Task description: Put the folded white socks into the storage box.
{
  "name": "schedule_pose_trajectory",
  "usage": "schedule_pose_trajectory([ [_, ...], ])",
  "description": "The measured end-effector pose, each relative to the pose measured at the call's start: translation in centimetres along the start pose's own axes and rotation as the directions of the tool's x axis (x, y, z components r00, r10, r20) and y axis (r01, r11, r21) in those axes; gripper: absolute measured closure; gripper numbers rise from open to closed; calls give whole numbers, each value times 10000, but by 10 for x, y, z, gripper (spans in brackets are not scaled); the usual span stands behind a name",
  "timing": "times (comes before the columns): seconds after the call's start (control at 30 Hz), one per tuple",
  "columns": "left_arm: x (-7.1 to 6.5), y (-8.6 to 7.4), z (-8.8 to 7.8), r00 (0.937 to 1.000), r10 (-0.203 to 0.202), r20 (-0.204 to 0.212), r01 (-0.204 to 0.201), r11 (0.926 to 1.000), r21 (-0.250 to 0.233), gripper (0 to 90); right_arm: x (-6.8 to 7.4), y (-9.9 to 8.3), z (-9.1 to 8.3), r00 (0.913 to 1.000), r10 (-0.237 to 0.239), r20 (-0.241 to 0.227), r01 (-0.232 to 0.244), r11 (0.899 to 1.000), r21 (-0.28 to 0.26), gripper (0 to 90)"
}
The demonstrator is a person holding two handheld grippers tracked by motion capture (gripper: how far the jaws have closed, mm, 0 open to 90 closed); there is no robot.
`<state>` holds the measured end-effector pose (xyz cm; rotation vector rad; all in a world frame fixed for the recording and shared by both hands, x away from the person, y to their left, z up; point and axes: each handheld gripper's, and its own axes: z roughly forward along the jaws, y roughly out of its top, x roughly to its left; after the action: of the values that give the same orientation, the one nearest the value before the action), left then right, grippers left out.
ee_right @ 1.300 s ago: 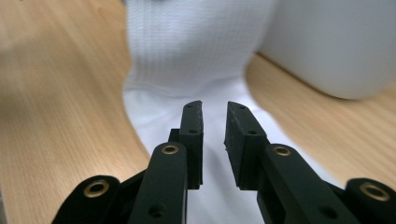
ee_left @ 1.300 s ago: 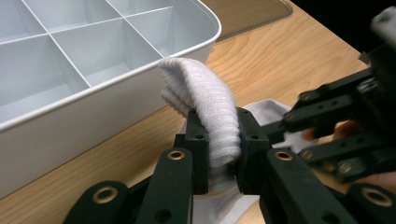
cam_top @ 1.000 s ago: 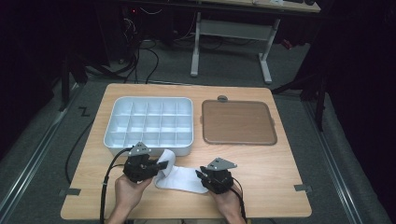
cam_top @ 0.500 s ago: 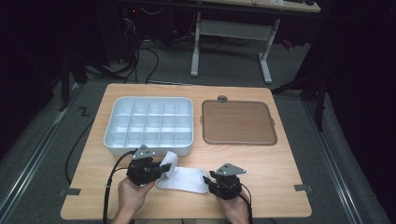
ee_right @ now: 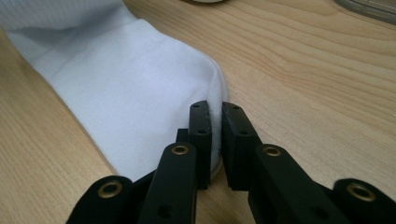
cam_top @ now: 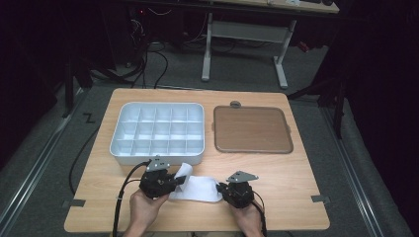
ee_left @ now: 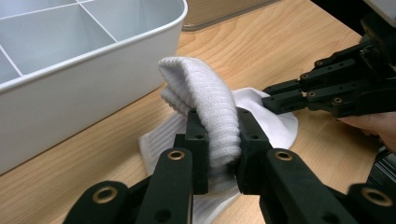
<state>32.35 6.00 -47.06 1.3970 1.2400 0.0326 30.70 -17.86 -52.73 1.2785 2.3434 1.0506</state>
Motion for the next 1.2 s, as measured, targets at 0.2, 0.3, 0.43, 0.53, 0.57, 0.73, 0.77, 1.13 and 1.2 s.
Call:
schedule_pose_trajectory([
  [0.2,1,-1,3,10000,39,15,-39,9999,97,785,1,3,3,10000,-90,-14,90,10000,10,840],
  [0.3,1,0,7,10000,58,15,-58,9999,139,785,-2,5,6,9999,-79,-129,79,10000,5,840],
  [0.43,1,-3,10,9996,264,70,-265,9995,173,785,-2,4,7,9999,-115,-112,114,9999,-128,840],
  [0.53,2,1,13,9999,-9,160,1,9989,474,785,-4,6,9,9997,-99,-207,97,9999,-96,840],
  [0.57,1,2,13,9999,11,144,-18,9990,454,785,-4,7,9,9997,-139,-188,137,9999,-85,840],
  [0.73,-7,2,14,9987,507,70,-509,9979,391,785,-4,7,11,9996,-89,-258,85,9999,-149,840],
  [0.77,-8,-1,13,9991,405,144,-410,9983,422,785,-3,6,11,9997,13,-230,-17,9998,-188,840],
  [1.13,-2,-9,23,9998,193,25,-194,9985,508,785,-4,7,14,9991,-111,-413,95,9993,-374,843],
  [1.2,-3,-10,23,9999,-28,158,20,9989,466,785,-4,6,14,9993,-107,-362,92,9992,-402,844],
])
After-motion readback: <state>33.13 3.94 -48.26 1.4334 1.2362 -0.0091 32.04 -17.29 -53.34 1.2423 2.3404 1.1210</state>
